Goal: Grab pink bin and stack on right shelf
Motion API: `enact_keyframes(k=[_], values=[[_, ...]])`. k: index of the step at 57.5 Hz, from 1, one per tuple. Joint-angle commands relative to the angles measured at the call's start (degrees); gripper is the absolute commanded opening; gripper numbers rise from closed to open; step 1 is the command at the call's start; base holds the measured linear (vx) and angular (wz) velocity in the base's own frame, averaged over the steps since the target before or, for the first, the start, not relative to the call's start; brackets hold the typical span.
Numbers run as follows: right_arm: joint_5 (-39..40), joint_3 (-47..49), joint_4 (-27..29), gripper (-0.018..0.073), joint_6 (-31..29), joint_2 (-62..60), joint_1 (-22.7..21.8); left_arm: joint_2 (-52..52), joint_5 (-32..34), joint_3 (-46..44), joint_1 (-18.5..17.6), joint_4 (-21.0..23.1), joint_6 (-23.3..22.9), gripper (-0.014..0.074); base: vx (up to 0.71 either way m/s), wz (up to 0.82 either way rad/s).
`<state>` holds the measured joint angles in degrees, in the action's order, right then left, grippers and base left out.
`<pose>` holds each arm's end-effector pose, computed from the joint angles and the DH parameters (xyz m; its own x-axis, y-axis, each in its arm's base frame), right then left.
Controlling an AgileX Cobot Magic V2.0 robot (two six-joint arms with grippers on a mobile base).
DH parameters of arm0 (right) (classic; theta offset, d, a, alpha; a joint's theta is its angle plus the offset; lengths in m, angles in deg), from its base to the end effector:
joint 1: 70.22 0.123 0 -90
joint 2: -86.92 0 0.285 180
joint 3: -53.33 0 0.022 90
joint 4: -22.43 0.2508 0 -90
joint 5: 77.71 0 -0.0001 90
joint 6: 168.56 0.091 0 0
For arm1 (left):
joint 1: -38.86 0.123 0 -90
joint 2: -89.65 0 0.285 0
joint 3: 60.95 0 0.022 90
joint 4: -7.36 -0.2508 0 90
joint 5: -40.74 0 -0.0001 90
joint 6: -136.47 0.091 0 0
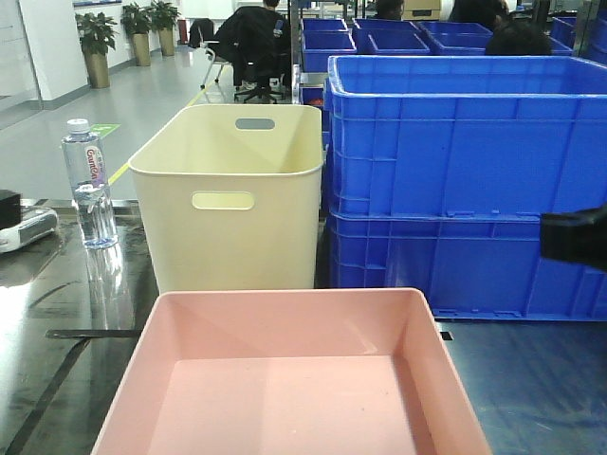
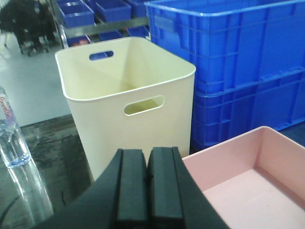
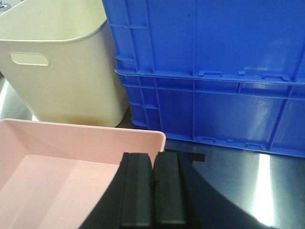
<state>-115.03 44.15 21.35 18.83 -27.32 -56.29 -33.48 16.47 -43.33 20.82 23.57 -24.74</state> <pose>0.1979 0.0480 0.4347 -0.3914 0.0201 -0.9200 -0.1871 0.9771 0.1010 0.1580 -0.0625 0.4374 -0.1018 0.1051 -0.9892 0.4237 0.9043 0.0524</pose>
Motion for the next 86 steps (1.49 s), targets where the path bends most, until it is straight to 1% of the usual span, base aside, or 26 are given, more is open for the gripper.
enact_keyframes(k=[1,10,18,35,38,41,43,45,48,51,53,56,61,68,76,79,82,86], values=[[8.6,-1.8,-1.3,-0.0014,-0.8,-2.7,-0.2,-2.4,5.3,0.5,-0.4,1.0,0.1,-0.0009,0.0,0.0],[7.3,-4.3,-1.2,-0.0013,-0.8,-3.8,-0.2,-3.5,2.4,1.5,-0.4,1.0,0.1,-0.0008,0.0,0.0],[5.3,-4.4,-1.2,-0.0013,-0.8,-3.8,-0.2,-3.4,2.3,1.5,-0.4,1.0,0.1,-0.0008,0.0,0.0],[5.2,-4.4,-1.2,-0.0013,-0.8,-3.8,-0.2,-3.3,2.2,1.6,-0.4,1.0,0.2,-0.0008,0.0,0.0],[5.2,-4.4,-1.2,-0.0013,-0.8,-3.8,-0.2,-3.7,2.8,2.3,-0.4,-0.8,0.3,-0.0008,0.0,0.0],[5.2,-4.4,-1.2,-0.0013,-0.8,-3.8,-0.2,-5.2,4.9,5.0,0.2,-2.9,0.0,-0.0008,0.0,0.0],[5.2,-4.4,-1.2,-0.0013,-0.8,-3.8,-0.2,-6.8,7.2,7.7,1.4,-3.3,-1.2,-0.0008,0.0,0.0],[5.2,-4.4,-1.2,-0.0013,-0.8,-3.8,-0.2,-8.4,9.9,10.9,2.8,-3.7,-3.1,-0.0008,0.0,0.0],[5.2,-4.4,-1.2,-0.0013,-0.8,-3.8,-0.2,-11.5,14.3,17.5,5.6,-5.0,-7.0,-0.0008,0.0,0.0],[5.2,-4.4,-1.2,-0.0013,-0.8,-3.8,-0.2,-14.9,16.7,23.5,8.1,-7.0,-10.7,-0.0008,0.0,0.0],[5.2,-4.4,-1.2,-0.0013,-0.8,-3.8,-0.2,-17.2,17.6,27.2,9.7,-8.9,-13.0,-0.0008,0.0,0.0],[5.2,-4.4,-1.2,-0.0013,-0.8,-3.8,-0.2,-22.0,18.0,33.5,12.1,-13.0,-16.6,-0.0008,0.0,0.0],[5.2,-4.4,-1.2,-0.0013,-0.8,-3.8,-0.2,-28.0,17.9,41.4,15.0,-16.5,-20.4,-0.0008,0.0,0.0],[5.1,-4.4,-1.2,-0.0013,-0.8,-3.8,-0.2,-38.8,17.9,51.4,17.8,-17.5,-20.9,-0.0008,0.0,0.0],[5.0,-4.4,-1.2,-0.0013,-0.8,-3.8,-0.2,-51.2,17.9,59.8,19.1,-17.1,-21.5,-0.0008,0.0,0.0],[4.9,-4.4,-1.2,-0.0013,-0.8,-3.8,-0.2,-50.5,20.3,62.3,19.1,-16.2,-23.9,-0.0008,0.0,0.0],[4.5,-4.4,-1.2,-0.0013,-0.8,-3.9,-0.2,-49.1,18.0,61.8,19.1,-15.6,-25.8,-0.0008,0.0,0.01],[4.6,-4.4,-1.2,-0.0013,-0.8,-3.8,-0.2,-47.9,17.9,61.6,19.0,-15.7,-26.4,-0.0008,0.0,0.01]])
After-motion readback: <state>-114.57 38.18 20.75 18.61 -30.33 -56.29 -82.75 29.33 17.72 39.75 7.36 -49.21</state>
